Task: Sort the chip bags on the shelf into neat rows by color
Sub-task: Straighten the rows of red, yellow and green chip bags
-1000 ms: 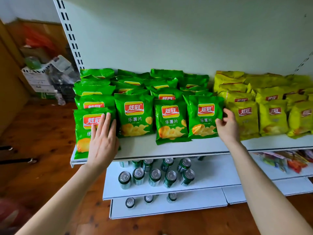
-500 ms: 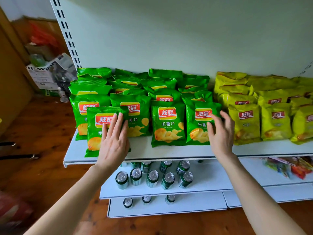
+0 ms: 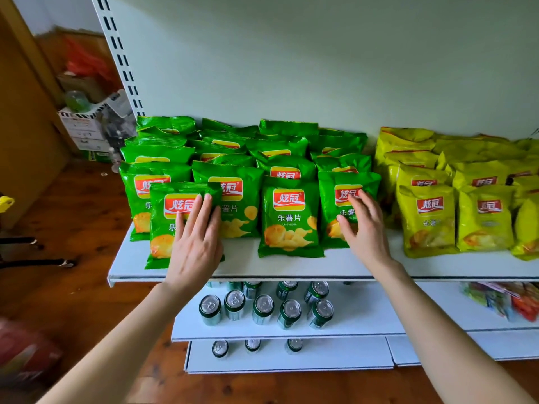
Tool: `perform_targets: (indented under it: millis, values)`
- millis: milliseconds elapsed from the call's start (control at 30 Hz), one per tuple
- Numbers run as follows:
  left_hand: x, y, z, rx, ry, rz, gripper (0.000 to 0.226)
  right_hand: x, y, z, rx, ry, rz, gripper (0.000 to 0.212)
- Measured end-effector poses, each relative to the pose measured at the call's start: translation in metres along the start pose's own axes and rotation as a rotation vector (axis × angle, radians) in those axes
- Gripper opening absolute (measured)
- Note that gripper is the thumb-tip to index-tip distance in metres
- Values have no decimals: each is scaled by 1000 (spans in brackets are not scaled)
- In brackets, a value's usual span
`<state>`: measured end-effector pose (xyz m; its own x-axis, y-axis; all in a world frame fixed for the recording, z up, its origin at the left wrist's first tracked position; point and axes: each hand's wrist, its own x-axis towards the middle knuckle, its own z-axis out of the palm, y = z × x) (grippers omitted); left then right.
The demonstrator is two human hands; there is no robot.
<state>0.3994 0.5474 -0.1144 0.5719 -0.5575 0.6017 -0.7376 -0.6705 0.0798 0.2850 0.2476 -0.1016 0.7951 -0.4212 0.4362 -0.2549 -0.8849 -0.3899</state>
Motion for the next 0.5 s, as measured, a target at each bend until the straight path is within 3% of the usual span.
perform_targets:
  millis: [233,400,500]
  values:
    - [-3,-6,-4,-5,5,20,49,1,-13,-17,-59,5,59,48]
    - [-4,-12,-3,-6,1,41,49,-15,-49,-15,-3,118,25,55]
    - [-7,-16,-5,-34,28,44,49,-26,-81,6,14,-86,19,60]
